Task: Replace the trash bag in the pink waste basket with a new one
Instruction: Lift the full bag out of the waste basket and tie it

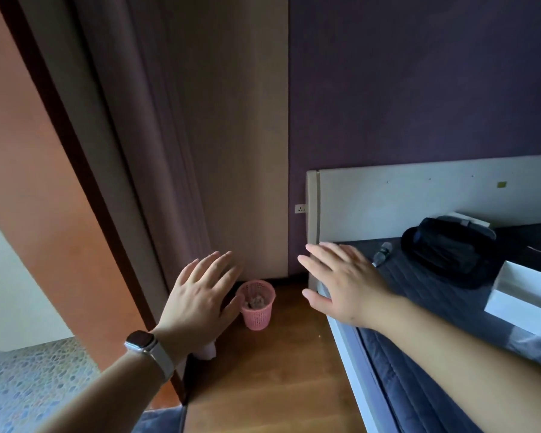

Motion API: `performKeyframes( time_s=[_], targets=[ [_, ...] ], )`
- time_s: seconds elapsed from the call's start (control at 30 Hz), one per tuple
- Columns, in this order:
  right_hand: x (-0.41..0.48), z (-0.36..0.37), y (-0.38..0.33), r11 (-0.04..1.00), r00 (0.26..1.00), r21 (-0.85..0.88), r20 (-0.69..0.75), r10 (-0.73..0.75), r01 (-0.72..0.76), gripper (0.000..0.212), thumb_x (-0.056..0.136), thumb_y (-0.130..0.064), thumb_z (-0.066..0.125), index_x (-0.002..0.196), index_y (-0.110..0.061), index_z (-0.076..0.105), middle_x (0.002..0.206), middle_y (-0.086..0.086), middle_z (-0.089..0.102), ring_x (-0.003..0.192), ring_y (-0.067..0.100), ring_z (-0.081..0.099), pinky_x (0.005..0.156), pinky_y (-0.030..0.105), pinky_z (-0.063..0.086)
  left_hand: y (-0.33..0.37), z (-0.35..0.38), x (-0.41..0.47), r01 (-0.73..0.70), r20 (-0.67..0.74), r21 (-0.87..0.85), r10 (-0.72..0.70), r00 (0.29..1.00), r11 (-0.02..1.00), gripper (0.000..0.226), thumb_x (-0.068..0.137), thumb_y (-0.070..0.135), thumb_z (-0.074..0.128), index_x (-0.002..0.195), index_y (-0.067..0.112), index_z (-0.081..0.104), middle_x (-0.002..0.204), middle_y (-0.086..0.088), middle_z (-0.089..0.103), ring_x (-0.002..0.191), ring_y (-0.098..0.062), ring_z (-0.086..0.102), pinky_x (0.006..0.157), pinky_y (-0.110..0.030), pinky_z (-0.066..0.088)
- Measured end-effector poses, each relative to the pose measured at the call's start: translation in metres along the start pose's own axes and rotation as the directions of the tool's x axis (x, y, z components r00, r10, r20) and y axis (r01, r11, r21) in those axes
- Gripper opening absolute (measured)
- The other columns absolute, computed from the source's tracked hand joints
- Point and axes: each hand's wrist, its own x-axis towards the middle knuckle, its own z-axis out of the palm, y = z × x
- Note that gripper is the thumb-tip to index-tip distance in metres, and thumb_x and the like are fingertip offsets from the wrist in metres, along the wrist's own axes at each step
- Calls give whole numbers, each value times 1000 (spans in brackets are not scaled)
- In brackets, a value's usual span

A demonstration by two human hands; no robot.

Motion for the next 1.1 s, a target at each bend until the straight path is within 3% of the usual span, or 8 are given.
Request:
performKeyframes(
  time_s=[0.33,0.67,1.1],
  targets=[
    [91,76,106,999,999,-12,32,-37,38,59,89,-56,40,135,-21,51,142,5,50,127,28,48,101,46,40,-25,96,111,27,55,16,-28,998,1000,53,90,51,47,131,19,58,139,-5,55,130,-30,50,104,-48,41],
    [194,157,227,984,981,68,90,-172,166,60,90,-58,38,135,-21,50,142,7,51,127,30,49,103,48,41,-32,175,235,160,123,84,-170,978,984,54,88,52,46,129,20,59,137,-4,56,128,-27,51,103,-45,39],
    [301,271,260,951,936,203,216,-277,235,60,90,-58,38,136,-21,48,143,7,49,126,29,47,102,47,39,-96,269,283,285,232,94,-299,926,954,54,86,49,46,127,19,62,134,-6,59,122,-30,55,100,-45,41]
  ],
)
